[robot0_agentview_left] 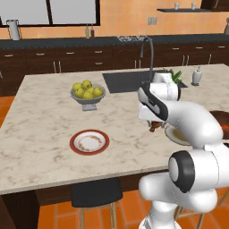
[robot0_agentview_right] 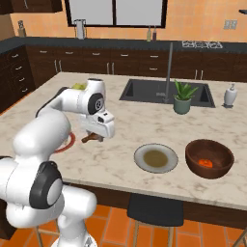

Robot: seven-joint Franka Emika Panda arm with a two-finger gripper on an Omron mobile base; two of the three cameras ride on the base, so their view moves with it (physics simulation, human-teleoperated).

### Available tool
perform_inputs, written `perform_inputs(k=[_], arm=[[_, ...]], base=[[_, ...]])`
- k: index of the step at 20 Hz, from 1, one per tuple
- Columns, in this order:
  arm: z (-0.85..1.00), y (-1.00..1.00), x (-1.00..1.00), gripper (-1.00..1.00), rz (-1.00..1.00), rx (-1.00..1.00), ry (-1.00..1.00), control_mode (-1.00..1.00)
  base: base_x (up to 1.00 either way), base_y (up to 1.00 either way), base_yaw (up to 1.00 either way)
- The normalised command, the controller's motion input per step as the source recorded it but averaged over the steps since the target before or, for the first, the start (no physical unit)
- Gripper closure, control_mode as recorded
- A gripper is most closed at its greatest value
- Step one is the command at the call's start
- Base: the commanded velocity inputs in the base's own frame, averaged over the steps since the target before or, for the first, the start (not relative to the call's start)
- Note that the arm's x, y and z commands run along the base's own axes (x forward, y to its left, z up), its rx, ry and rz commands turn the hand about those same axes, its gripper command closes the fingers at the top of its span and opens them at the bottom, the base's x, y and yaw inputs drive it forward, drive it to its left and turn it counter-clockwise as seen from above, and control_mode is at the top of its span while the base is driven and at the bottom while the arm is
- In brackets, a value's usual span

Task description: Pick the chicken drumstick and squash from their plates and place them in the bowl. Then put the bowl in the fridge.

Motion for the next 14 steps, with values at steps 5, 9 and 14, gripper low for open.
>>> perform_inputs(k=[5,9,14], arm=[[0.06,-1.0,-0.17,1.0,-0.32,0.0,0.04,-1.0],[0.03,-1.0,-0.34,1.0,-0.29,0.0,0.0,-1.0],[0.05,-1.0,-0.34,1.0,-0.22,-0.04,0.0,-1.0]], base=[[0.0,0.0,0.0],[0.0,0.0,0.0],[0.0,0.0,0.0]])
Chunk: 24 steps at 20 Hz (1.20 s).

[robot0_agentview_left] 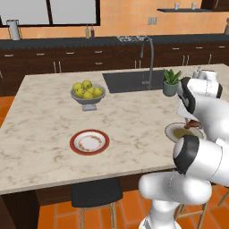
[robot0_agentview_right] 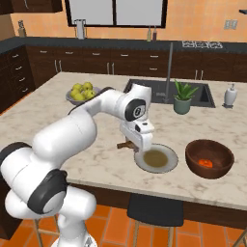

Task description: Pick the chicken drumstick and squash from their plates and place them in the bowl. Then put the bowl in the fridge.

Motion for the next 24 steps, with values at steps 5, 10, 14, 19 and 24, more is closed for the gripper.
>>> perform_inputs(k=[5,10,14,19,24], arm=[[0.1,-1.0,-0.08,1.0,-0.25,-0.11,0.01,-1.0],[0.1,-1.0,0.0,1.0,-0.24,-0.05,0.0,-1.0],[0.03,-1.0,0.32,1.0,-0.23,0.0,0.0,-1.0],[-0.1,-0.97,0.8,1.0,-0.17,0.0,0.0,-1.0],[-0.33,-0.6,0.81,1.0,-0.02,0.0,0.0,-1.0]], base=[[0.0,0.0,0.0],[0.0,0.0,0.0],[0.0,0.0,0.0],[0.0,0.0,0.0],[0.0,0.0,0.0]])
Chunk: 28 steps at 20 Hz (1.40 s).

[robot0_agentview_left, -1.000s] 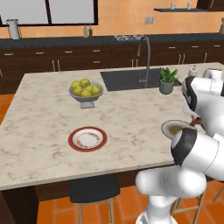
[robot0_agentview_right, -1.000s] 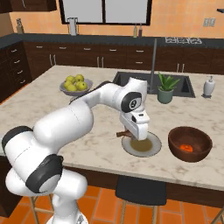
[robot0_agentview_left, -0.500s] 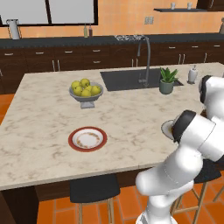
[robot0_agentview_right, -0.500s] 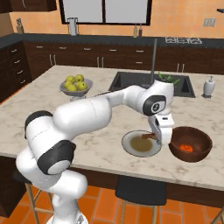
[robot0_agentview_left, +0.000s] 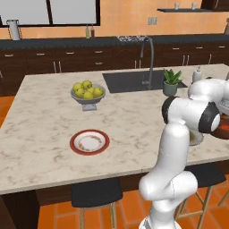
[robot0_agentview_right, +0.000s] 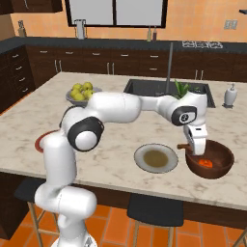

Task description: Pick the chicken drumstick and squash from their plates and place them in the bowl. Then put the bowl in the fridge.

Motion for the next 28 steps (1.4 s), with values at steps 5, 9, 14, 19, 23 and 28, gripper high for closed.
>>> perform_inputs(k=[5,9,14,19,23,28], arm=[[-0.15,-0.68,0.63,1.0,0.0,0.03,0.0,-1.0],[-0.19,-0.16,0.61,1.0,0.0,0.08,0.0,-1.0],[-0.45,-0.07,0.29,1.0,0.0,0.04,0.0,-1.0],[-0.66,0.19,0.0,1.0,0.0,-0.03,0.0,-1.0],[-0.37,0.2,0.04,1.0,0.0,-0.14,0.0,-1.0],[-0.13,0.0,0.04,-1.0,0.0,-0.1,0.0,-1.0]], base=[[0.0,0.0,0.0],[0.0,0.0,0.0],[0.0,0.0,0.0],[0.0,0.0,0.0],[0.0,0.0,0.0],[0.0,0.0,0.0]])
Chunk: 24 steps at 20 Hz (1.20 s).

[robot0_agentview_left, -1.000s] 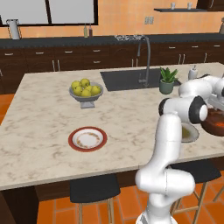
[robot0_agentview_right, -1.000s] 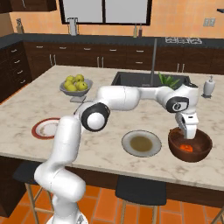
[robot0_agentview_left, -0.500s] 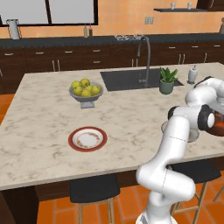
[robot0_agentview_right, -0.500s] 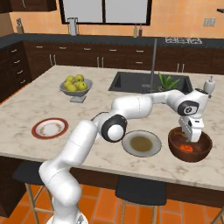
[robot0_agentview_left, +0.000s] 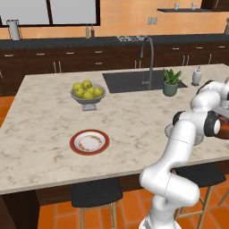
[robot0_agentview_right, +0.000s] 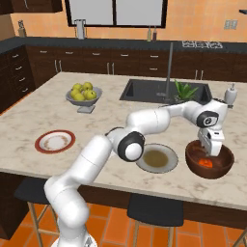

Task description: Pick the chicken drumstick and squash from their plates and place them in the bowl. Then put the bowl in the fridge.

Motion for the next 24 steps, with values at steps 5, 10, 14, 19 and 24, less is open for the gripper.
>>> perform_inputs(k=[5,10,14,19,24], arm=[[-0.37,0.0,0.0,-1.0,0.0,-0.05,0.0,-1.0],[-0.1,0.0,0.0,-1.0,0.0,-0.02,0.0,-1.0],[0.44,0.06,-0.02,-1.0,0.02,-0.03,0.0,-1.0],[0.17,0.66,-0.62,-1.0,0.25,-0.03,0.01,-1.0],[0.02,0.64,-0.45,-1.0,0.46,-0.02,0.01,-1.0]], base=[[0.0,0.0,0.0],[0.0,0.0,0.0],[0.0,0.0,0.0],[0.0,0.0,0.0],[0.0,0.0,0.0]])
